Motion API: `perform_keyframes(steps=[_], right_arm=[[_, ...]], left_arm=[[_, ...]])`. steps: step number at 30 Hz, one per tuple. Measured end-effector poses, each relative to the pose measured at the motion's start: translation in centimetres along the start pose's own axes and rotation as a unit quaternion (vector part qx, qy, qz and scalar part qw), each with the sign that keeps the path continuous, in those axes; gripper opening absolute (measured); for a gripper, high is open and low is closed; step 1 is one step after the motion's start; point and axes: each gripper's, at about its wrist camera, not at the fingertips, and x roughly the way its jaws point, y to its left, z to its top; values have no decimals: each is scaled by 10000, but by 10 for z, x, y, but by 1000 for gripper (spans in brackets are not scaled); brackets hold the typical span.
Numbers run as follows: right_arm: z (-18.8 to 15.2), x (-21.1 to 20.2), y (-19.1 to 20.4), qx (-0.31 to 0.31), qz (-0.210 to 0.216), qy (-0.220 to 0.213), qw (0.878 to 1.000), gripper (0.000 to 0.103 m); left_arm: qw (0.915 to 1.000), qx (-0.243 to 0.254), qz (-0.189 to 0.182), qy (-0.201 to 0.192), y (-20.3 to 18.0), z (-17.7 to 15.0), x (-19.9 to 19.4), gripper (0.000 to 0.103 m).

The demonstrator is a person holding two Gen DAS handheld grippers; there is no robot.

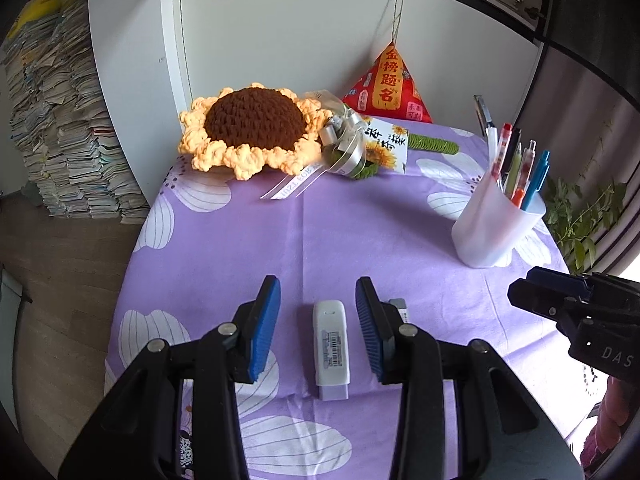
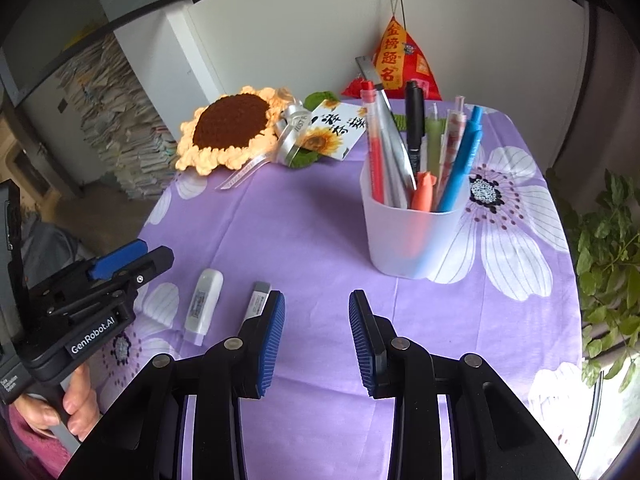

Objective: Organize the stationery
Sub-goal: 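Grasp the white USB stick with the left tool while the right reaches for the white eraser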

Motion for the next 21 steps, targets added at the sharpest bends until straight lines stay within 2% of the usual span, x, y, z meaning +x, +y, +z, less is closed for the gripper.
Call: perform_keyframes(steps=[11, 18, 21], right_arm=[[-3, 14, 15, -120, -109, 236, 9996, 33], [-4, 20, 17, -98, -155, 316, 9993, 33], [-5, 21, 17, -85, -168, 345, 9992, 33]], left_arm=[[9992, 86, 61, 387, 6, -17, 28, 37], [9981, 224, -128, 552, -6, -21, 40, 37], [9978, 250, -19, 612, -10, -21, 50, 37]])
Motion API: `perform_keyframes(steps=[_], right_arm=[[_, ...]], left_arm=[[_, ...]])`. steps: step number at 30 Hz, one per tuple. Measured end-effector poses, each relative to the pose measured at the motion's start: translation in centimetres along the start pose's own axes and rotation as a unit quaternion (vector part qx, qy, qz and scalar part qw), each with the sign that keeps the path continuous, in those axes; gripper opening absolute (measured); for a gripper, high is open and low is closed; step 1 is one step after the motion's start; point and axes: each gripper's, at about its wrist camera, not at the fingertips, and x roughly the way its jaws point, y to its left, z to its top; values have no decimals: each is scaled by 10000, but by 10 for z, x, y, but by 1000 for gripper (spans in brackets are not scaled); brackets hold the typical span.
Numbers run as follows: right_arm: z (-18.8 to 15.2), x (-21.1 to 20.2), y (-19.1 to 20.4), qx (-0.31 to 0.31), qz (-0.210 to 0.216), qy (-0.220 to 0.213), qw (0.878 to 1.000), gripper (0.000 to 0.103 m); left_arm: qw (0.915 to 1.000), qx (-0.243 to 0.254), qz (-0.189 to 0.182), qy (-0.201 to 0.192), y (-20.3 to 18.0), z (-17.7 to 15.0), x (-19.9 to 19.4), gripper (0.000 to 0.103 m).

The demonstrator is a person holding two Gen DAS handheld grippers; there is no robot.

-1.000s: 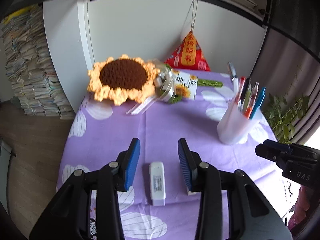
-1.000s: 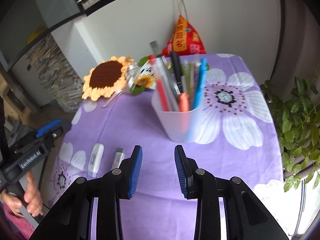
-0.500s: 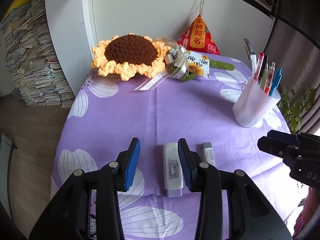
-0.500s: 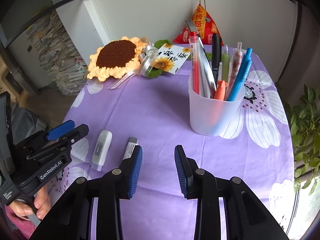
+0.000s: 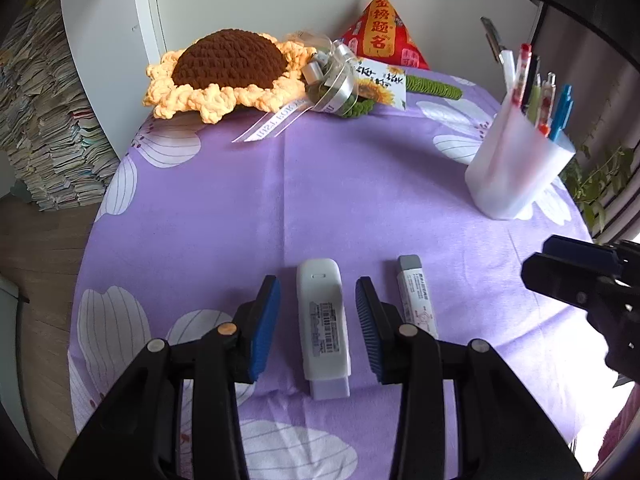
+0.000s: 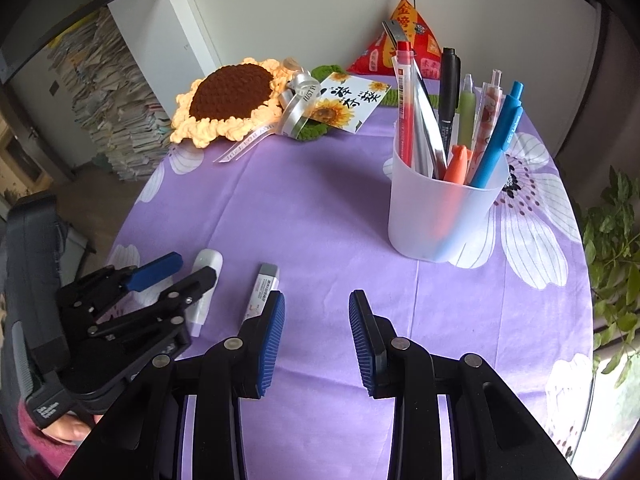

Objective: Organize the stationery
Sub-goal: 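Grasp the white USB stick with the left tool while the right reaches for the white eraser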

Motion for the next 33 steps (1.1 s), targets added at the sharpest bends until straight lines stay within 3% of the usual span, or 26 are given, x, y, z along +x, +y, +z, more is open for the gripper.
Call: perform_keyframes(steps=[4, 7, 17, 26, 33], right_arm=[[-1, 0, 0, -39, -19, 17, 10000, 33], [-1, 2, -1, -23, -20, 47, 10000, 33], [3, 17, 13, -159, -4, 227, 9996, 33], [14, 59, 34, -91, -87, 816, 9966, 34], [24, 73, 43, -30, -185, 978, 9950, 34]], left_arm=[[9999, -33, 37, 133, 0, 0, 12, 34], [9999, -93, 72, 94, 4, -2, 13, 24], [9978, -587, -30, -322, 37, -12, -23, 23], [9958, -701, 43, -590, 48, -19, -49, 23], [9950, -705, 71, -705, 53, -21, -56, 24]])
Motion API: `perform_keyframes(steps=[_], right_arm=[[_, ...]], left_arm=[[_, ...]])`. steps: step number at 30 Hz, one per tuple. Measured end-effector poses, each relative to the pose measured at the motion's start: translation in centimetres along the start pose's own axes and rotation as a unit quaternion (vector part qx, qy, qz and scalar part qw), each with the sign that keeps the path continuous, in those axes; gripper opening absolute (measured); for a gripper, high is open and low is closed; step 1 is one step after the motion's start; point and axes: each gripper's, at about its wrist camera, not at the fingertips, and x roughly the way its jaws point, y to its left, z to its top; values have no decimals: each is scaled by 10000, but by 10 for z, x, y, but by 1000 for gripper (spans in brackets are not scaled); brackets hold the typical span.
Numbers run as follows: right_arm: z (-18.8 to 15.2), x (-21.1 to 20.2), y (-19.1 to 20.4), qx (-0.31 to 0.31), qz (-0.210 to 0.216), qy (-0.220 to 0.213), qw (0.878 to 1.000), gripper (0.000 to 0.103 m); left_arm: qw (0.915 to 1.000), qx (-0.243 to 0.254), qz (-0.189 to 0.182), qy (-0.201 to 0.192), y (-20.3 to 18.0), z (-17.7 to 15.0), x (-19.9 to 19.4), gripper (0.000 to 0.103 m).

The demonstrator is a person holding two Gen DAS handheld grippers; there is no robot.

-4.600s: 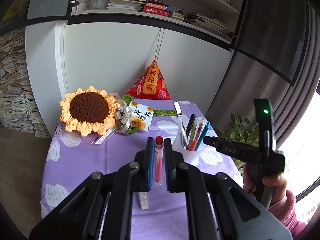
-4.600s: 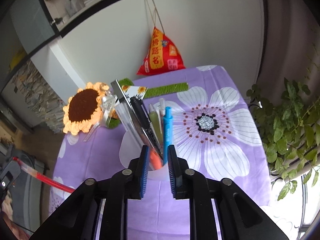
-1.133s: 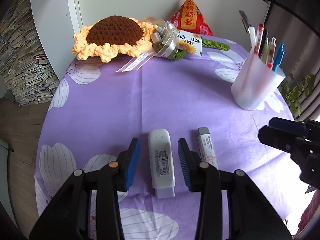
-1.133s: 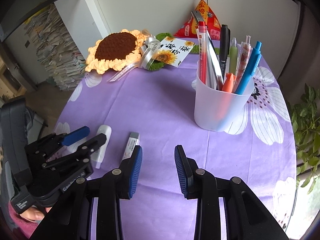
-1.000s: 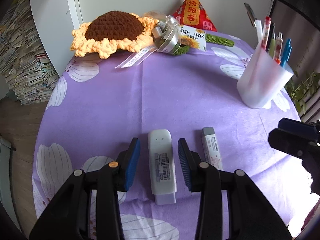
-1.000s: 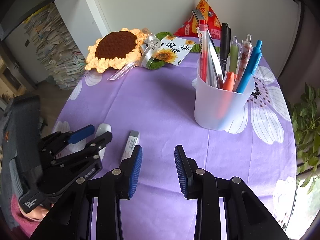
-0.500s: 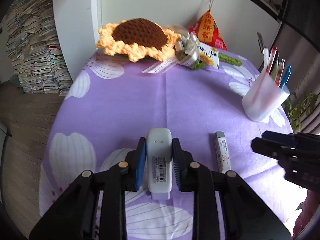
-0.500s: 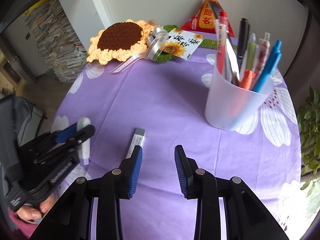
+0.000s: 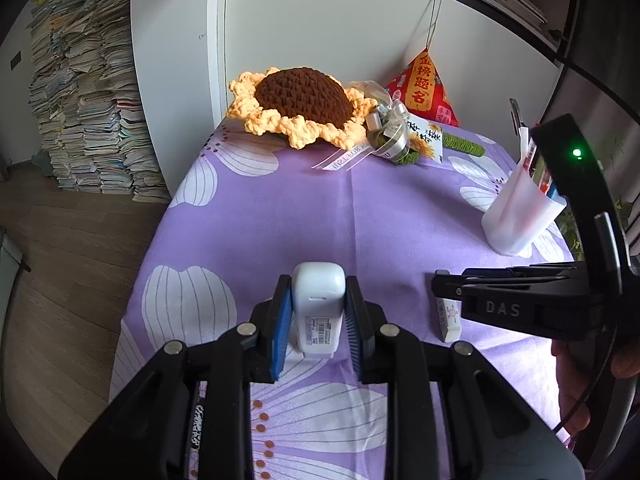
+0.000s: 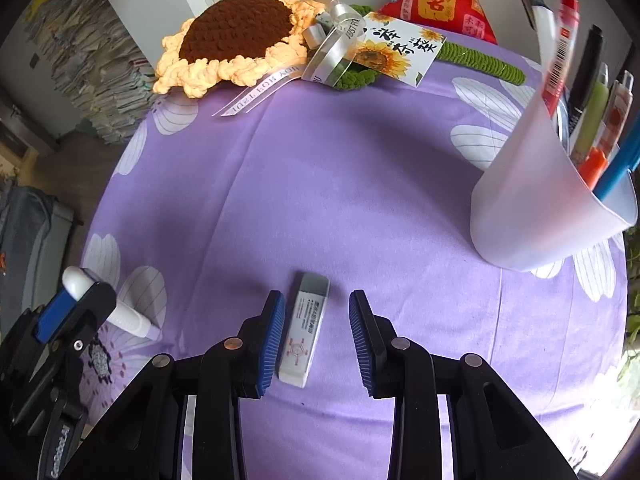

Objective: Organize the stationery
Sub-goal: 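Grasp the white USB stick with the left tool while the right reaches for the white eraser, then grasp the white eraser with the right tool and lift it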

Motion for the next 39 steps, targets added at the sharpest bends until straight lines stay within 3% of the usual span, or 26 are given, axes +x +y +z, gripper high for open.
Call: perform_keyframes(steps=[14, 16, 20, 39], right_arm=[[10, 12, 10, -32, -164, 78, 9998, 33], [8, 10, 11, -47, -223, 41, 9997, 22], [8, 8, 6, -35, -142, 40, 9999, 19], [-16, -60, -2, -143, 154, -752, 9970, 17]], left_arm=[[10000, 43, -40, -55, 3, 5, -1, 24], [10000, 47, -42, -59, 2, 6, -2, 24], [9999, 54, -62, -58, 0, 5, -3, 24], [9996, 215, -183, -80, -25, 2, -17, 24]])
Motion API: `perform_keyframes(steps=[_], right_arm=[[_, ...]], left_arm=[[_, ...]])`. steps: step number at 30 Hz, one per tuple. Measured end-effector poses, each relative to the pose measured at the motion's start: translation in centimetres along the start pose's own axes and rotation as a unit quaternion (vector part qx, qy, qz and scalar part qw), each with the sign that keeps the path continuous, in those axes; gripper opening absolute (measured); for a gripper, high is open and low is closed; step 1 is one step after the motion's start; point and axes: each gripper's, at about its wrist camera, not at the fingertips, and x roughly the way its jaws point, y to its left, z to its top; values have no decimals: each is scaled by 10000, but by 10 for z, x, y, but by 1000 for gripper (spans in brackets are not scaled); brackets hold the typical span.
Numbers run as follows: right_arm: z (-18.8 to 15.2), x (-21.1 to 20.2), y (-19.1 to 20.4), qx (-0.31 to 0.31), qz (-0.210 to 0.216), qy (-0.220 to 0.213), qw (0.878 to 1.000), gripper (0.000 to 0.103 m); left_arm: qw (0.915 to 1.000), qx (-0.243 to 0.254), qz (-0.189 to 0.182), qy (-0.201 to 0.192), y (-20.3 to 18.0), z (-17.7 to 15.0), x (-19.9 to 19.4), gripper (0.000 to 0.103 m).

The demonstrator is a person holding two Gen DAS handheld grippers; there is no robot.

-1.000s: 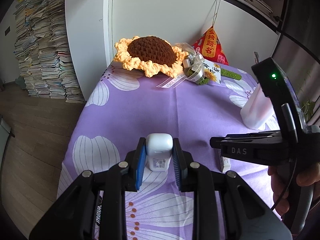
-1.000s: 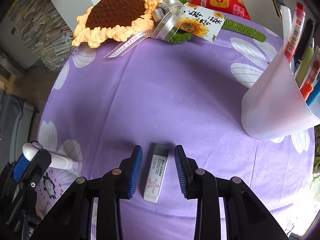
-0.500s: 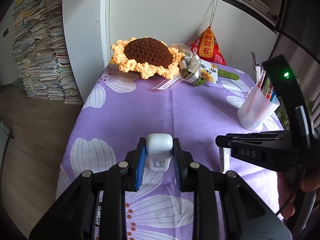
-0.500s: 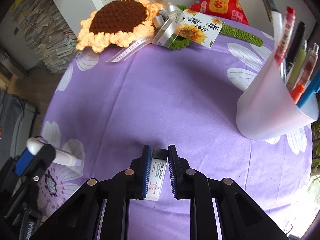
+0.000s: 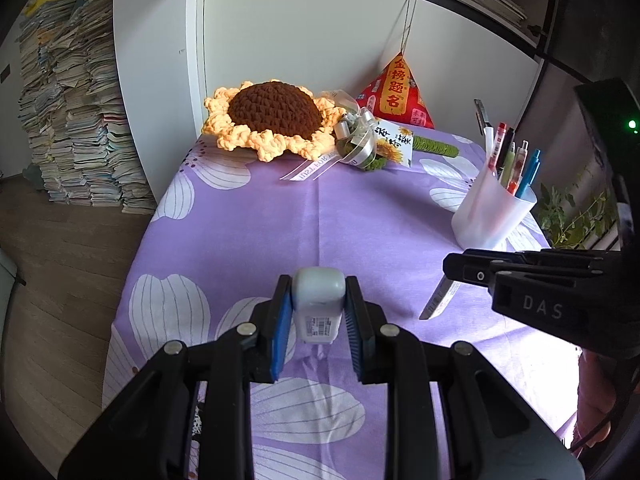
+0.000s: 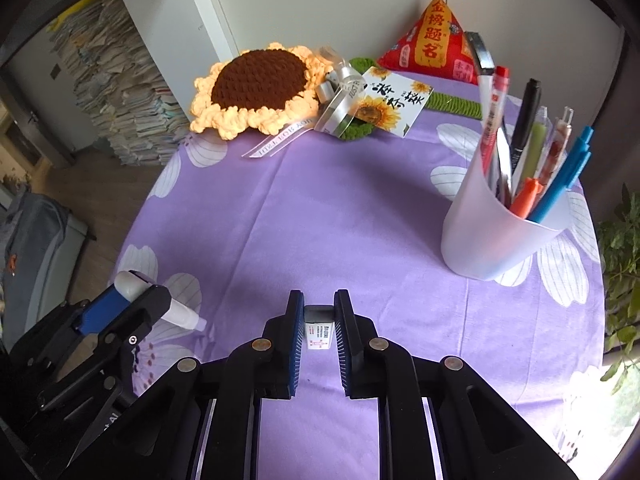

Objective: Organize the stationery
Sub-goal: 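Grasp the white eraser with the right tool and lift it, then lower the white eraser into the white cup and open the right tool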

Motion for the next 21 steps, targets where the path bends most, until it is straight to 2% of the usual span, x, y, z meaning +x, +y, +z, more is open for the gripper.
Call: perform_keyframes(steps=[10, 21], right_arm=[[-3, -32, -17, 121, 77, -403, 9991, 17], [-8, -78, -63, 493, -59, -980, 9939, 16]], left_arm=[[9998, 85, -101, -125, -15, 2, -13, 24], [9992, 285, -228, -175, -43, 4, -20, 24]])
